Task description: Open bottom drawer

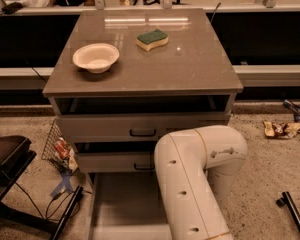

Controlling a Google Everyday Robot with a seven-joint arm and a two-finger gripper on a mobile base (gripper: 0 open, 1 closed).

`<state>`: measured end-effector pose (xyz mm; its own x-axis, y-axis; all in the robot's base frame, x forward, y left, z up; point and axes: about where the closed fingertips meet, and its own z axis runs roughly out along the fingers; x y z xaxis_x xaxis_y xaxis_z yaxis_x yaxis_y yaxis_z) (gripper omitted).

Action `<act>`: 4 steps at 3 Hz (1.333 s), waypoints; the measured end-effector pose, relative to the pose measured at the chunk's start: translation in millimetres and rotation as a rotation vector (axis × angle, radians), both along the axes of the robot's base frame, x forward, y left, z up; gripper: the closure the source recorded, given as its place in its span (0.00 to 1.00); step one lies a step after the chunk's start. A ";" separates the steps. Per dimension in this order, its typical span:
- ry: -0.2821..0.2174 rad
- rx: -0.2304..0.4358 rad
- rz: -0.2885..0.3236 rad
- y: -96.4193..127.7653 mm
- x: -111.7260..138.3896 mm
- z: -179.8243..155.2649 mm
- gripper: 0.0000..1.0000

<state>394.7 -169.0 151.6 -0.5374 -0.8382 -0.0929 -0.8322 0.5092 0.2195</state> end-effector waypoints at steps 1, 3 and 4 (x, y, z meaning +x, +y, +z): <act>0.002 0.001 0.002 0.5 -1.1 -0.7 0.52; 0.005 0.003 0.007 1.9 -2.9 -2.2 0.00; 0.005 0.003 0.007 1.9 -2.9 -2.3 0.00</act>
Offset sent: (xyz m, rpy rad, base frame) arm -0.0011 0.0005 -0.0007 0.0010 0.0015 0.0021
